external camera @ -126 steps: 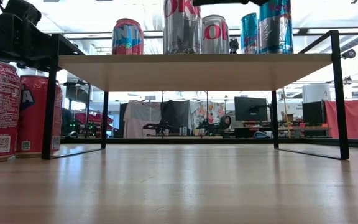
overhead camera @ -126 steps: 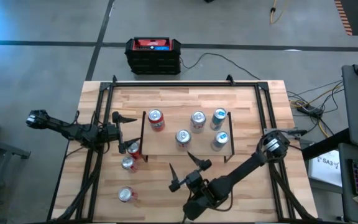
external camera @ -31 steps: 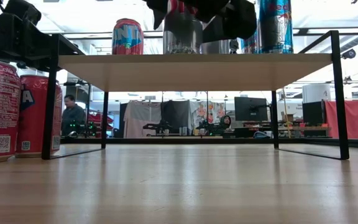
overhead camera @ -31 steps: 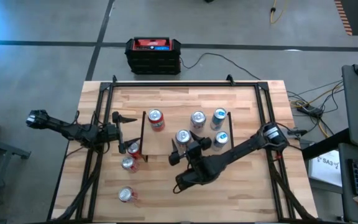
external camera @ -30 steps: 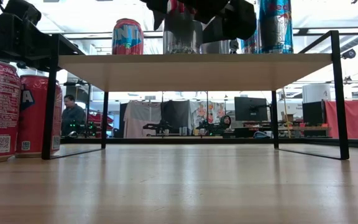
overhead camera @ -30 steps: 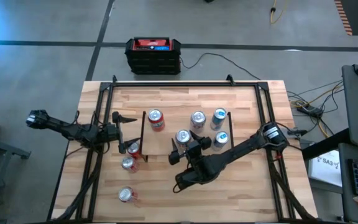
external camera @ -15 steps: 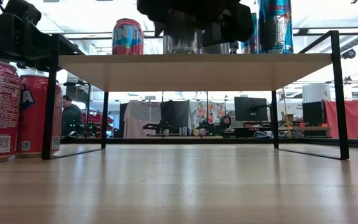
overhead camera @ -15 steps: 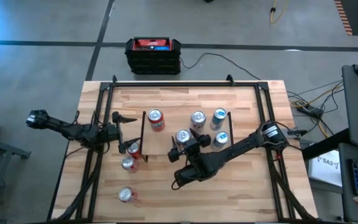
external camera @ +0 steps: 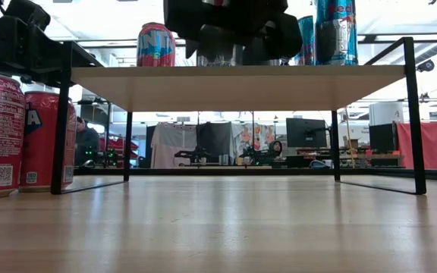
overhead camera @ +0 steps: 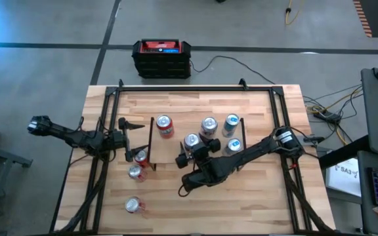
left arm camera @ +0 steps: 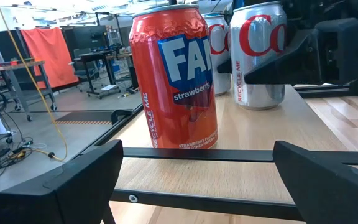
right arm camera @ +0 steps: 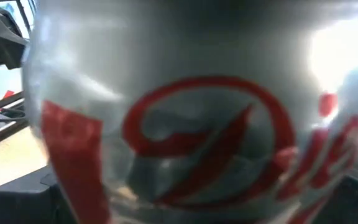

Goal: Place canned beverage on shelf
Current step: Put the silver red soda can on the shelf aligned with the other silver red soda can

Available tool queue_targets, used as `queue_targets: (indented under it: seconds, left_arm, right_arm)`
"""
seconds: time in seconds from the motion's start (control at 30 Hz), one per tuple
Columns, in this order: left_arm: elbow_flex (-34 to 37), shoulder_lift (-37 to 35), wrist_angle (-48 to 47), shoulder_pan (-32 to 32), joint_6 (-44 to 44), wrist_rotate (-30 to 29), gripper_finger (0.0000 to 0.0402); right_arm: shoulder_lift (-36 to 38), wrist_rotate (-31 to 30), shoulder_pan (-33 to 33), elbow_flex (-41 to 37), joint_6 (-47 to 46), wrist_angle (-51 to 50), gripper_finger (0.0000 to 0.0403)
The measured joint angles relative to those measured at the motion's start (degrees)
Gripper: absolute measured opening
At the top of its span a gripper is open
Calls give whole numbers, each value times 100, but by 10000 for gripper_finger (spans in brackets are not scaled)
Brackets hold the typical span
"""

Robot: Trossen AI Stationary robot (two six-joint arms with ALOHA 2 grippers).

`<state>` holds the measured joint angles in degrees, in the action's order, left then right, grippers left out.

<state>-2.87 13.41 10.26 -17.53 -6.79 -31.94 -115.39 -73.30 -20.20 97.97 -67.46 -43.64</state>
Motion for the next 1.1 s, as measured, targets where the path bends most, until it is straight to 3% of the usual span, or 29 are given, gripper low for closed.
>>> queue_targets:
  seconds: [0.27,0.6,1.1]
  left_arm:
    - [0,0,-1,1,0,0,400]
    - [0,0,0,0,-1,0,400]
    - [0,0,0,-1,0,0,400]
  right_arm:
    - [0,9,-1,-63,7,241,383]
    - [0,194,-1,-70,9,282,284]
    - [0,262,-182,-70,-87,503,290]
